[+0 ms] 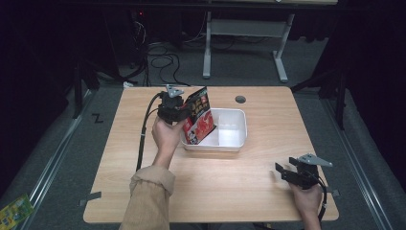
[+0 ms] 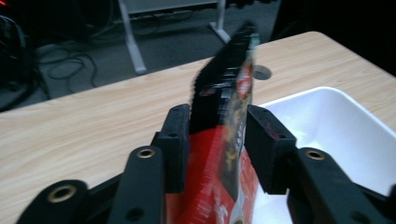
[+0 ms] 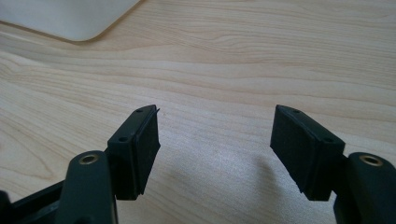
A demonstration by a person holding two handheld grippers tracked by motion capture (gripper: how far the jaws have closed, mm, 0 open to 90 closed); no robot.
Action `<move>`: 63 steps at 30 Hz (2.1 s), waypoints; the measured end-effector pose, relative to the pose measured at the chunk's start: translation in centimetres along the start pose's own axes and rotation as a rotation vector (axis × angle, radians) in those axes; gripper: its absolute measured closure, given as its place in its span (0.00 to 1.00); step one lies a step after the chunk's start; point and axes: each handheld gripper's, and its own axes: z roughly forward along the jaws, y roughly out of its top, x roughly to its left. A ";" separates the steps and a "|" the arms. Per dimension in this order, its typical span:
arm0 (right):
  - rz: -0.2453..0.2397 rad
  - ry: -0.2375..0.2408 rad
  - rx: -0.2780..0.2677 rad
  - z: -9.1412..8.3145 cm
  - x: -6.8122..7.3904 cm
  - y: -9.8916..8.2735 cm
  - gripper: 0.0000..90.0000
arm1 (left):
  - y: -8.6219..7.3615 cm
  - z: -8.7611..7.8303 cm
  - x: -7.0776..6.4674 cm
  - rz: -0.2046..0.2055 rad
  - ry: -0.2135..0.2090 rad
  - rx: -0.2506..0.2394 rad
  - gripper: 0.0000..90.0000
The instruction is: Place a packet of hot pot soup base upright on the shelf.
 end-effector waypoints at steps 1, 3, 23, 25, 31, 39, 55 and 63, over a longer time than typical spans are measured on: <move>0.000 0.001 0.000 0.0 0.0 0.0 0.37 | 0.0 -0.1 0.1 -0.002 -0.004 0.000 0.65; -0.001 0.000 -0.001 0.0 0.0 0.0 0.37 | 0.1 -0.3 0.1 -0.008 -0.012 -0.005 0.60; -0.009 -0.003 0.009 0.0 0.1 0.0 0.37 | -0.5 -4.4 0.7 -0.014 -0.041 -0.106 0.52; -0.015 -0.004 0.008 0.1 0.1 0.0 0.37 | -0.5 -4.7 0.7 -0.013 -0.047 -0.109 0.52; -0.007 -0.005 0.008 0.1 0.1 0.0 0.37 | -0.7 -5.7 0.8 -0.013 -0.066 -0.115 0.51; -0.011 -0.005 0.011 0.1 0.1 0.0 0.37 | -1.0 -6.7 1.2 -0.023 -0.089 -0.117 0.48; -0.006 -0.004 0.011 0.1 0.1 0.0 0.37 | -1.7 -9.4 0.6 0.009 -0.114 -0.141 0.47; -0.005 -0.004 0.011 0.1 0.1 0.0 0.37 | -2.4 -10.4 1.0 -0.006 -0.129 -0.139 0.47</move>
